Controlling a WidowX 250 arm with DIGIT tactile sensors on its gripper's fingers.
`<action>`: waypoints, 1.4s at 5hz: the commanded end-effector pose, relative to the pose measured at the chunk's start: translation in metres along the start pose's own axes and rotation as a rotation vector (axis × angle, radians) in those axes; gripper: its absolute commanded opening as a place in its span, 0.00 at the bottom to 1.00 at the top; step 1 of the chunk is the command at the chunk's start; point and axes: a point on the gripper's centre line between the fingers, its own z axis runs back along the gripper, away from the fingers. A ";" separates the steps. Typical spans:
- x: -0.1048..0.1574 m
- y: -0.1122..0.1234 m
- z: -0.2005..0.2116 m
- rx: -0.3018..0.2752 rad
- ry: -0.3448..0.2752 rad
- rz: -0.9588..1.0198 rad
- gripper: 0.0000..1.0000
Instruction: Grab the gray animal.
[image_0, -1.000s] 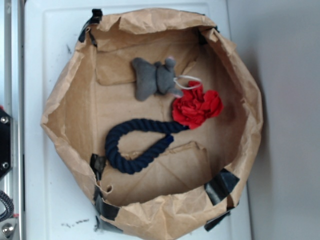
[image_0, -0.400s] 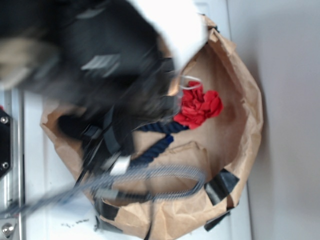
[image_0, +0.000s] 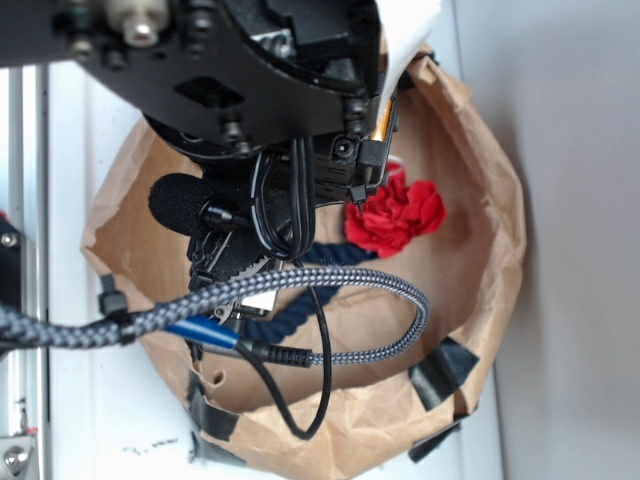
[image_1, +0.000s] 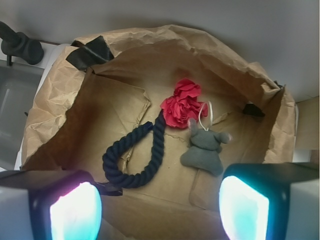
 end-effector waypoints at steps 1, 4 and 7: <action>0.038 0.008 -0.085 0.099 -0.010 -0.180 1.00; 0.025 0.033 -0.145 0.057 0.067 -0.180 1.00; -0.036 -0.018 -0.093 0.019 -0.018 -0.136 1.00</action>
